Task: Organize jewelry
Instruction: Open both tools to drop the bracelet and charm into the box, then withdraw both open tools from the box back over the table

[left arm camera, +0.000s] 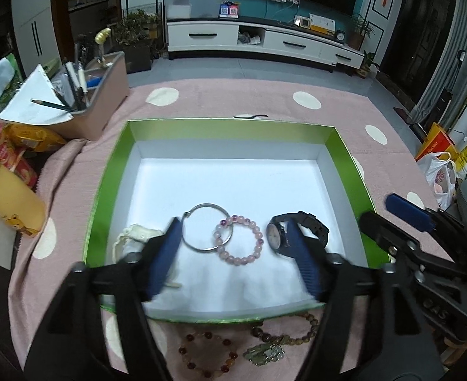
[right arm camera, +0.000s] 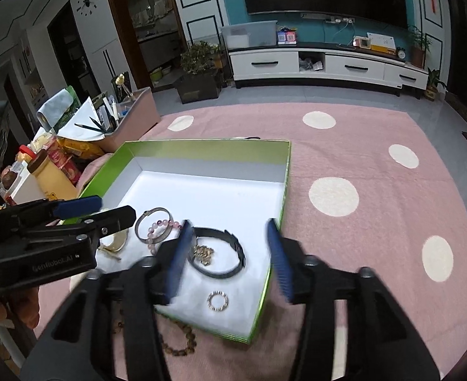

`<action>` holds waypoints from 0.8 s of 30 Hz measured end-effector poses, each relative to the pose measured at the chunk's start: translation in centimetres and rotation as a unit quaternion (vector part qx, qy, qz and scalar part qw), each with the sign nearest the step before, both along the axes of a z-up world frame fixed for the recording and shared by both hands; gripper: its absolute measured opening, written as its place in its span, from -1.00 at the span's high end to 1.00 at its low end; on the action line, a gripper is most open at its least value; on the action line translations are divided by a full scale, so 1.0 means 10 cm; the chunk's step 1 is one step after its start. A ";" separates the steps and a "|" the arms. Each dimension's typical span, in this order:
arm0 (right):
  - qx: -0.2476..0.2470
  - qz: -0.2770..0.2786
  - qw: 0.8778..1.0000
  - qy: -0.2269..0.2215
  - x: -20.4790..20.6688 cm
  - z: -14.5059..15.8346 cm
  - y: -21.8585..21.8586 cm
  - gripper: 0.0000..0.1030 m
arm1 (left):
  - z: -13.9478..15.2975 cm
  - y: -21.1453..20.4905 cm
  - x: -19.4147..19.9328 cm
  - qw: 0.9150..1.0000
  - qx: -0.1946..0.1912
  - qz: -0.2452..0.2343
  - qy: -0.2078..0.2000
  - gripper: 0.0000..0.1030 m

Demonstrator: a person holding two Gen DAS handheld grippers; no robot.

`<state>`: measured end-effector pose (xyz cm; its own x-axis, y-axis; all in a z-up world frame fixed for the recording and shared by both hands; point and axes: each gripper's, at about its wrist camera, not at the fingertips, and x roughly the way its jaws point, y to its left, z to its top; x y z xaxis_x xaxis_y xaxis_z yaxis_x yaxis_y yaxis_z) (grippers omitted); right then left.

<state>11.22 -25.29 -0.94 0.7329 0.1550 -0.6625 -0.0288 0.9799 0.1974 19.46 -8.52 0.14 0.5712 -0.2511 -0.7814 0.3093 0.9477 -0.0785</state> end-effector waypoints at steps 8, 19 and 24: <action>0.001 -0.012 1.000 -0.020 -0.40 0.12 0.08 -0.60 | 0.11 0.24 -0.29 1.000 0.003 0.011 -0.012 -0.87; -0.006 0.005 1.000 -0.027 -0.89 0.17 0.33 -0.80 | 0.21 0.57 -0.82 0.999 0.011 0.043 -0.030 -0.95; -0.005 0.005 1.000 -0.029 -1.07 0.16 0.38 -0.86 | 0.21 0.66 -1.05 0.998 0.005 0.049 -0.027 -0.95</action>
